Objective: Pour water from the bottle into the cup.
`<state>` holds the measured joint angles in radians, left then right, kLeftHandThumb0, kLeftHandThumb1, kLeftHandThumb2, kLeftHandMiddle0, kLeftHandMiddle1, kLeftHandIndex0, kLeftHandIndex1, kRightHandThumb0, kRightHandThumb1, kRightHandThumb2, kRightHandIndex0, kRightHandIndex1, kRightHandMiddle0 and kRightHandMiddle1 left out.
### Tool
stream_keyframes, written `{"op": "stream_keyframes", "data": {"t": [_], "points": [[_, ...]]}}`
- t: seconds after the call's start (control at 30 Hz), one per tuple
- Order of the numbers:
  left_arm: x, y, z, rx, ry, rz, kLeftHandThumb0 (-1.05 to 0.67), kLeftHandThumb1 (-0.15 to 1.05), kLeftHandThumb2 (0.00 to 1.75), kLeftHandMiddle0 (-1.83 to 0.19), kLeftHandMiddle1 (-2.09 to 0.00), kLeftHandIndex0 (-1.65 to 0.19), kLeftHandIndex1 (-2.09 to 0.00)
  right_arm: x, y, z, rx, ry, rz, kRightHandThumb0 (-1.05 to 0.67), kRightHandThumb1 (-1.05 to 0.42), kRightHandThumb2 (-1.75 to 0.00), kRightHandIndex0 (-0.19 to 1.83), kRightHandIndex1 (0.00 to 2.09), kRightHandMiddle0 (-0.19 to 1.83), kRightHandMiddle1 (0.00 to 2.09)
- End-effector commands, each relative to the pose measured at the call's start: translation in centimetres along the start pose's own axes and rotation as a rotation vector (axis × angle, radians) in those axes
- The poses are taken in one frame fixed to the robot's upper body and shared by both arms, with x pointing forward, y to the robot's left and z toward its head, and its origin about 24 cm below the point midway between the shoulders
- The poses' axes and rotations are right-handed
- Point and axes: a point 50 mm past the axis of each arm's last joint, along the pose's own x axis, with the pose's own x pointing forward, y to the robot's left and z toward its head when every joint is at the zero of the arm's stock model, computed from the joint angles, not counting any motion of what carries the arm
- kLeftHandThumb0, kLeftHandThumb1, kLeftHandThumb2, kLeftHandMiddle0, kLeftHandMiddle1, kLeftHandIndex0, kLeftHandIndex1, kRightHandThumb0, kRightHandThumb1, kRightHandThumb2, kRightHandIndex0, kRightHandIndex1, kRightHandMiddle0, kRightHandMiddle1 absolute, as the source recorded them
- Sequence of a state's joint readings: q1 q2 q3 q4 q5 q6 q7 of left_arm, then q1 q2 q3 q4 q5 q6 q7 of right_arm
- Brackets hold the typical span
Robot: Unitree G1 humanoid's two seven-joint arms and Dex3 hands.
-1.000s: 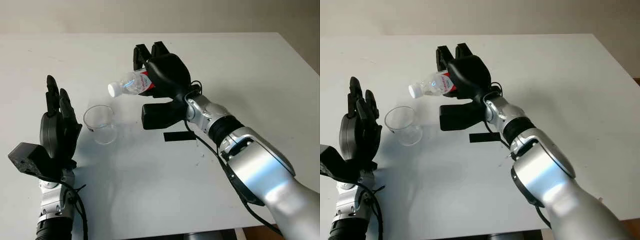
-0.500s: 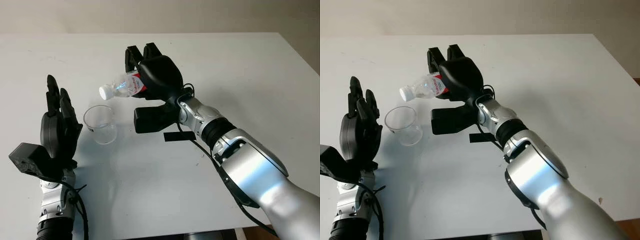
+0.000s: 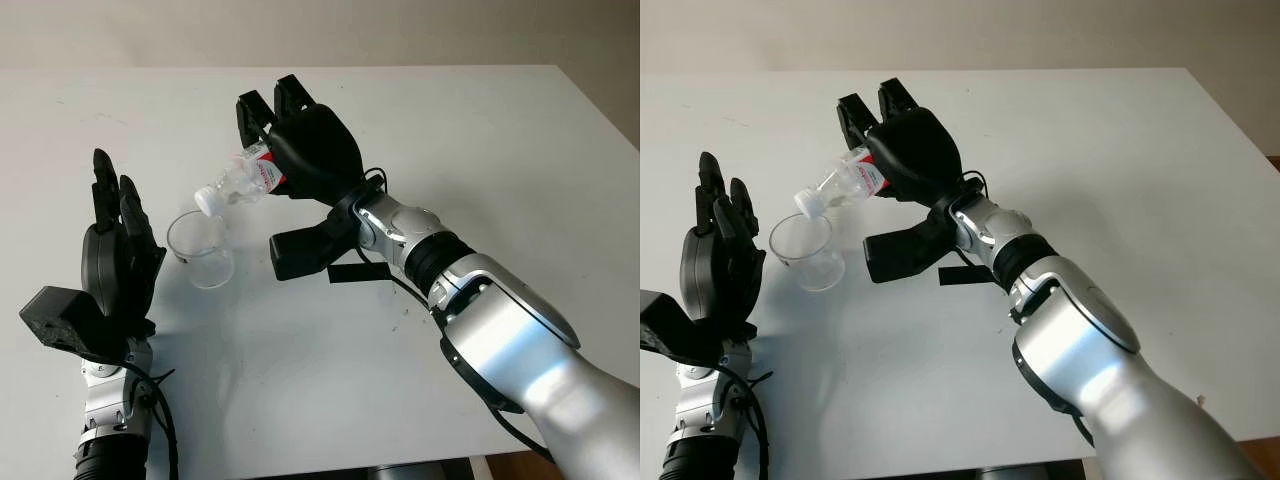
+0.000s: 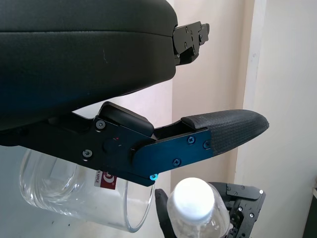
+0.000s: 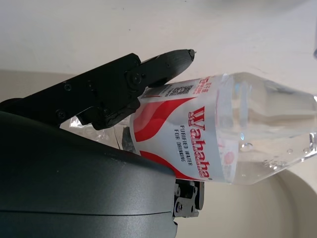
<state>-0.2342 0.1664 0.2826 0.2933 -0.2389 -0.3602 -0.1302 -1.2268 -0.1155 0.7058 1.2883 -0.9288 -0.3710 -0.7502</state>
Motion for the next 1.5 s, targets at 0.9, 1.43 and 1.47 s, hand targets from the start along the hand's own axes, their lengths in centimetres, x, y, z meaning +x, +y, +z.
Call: {"op": "stream_keyframes", "data": {"t": [0.9, 1.43, 1.47], "points": [[-0.4, -0.2, -0.9, -0.014, 0.037, 0.004, -0.9, 1.05, 0.72, 0.19, 0.0, 0.19, 0.0, 1.4, -1.6, 1.2, -0.12, -0.125, -0.14, -0.37, -0.98, -0.05, 1.09, 2.09, 0.32, 2.04], [-0.5, -0.2, -1.0, -0.013, 0.04, 0.001, -0.91, 1.05, 0.71, 0.19, 0.0, 0.19, 0.0, 1.4, -1.7, 1.4, -0.142, -0.144, -0.173, -0.38, -0.99, -0.05, 1.13, 2.09, 0.41, 2.09], [-0.5, -0.2, -1.0, -0.014, 0.04, 0.002, -0.91, 1.05, 0.71, 0.19, 0.0, 0.19, 0.0, 1.4, -1.7, 1.4, -0.14, -0.144, -0.172, -0.38, -0.99, -0.05, 1.14, 2.09, 0.42, 2.09]]}}
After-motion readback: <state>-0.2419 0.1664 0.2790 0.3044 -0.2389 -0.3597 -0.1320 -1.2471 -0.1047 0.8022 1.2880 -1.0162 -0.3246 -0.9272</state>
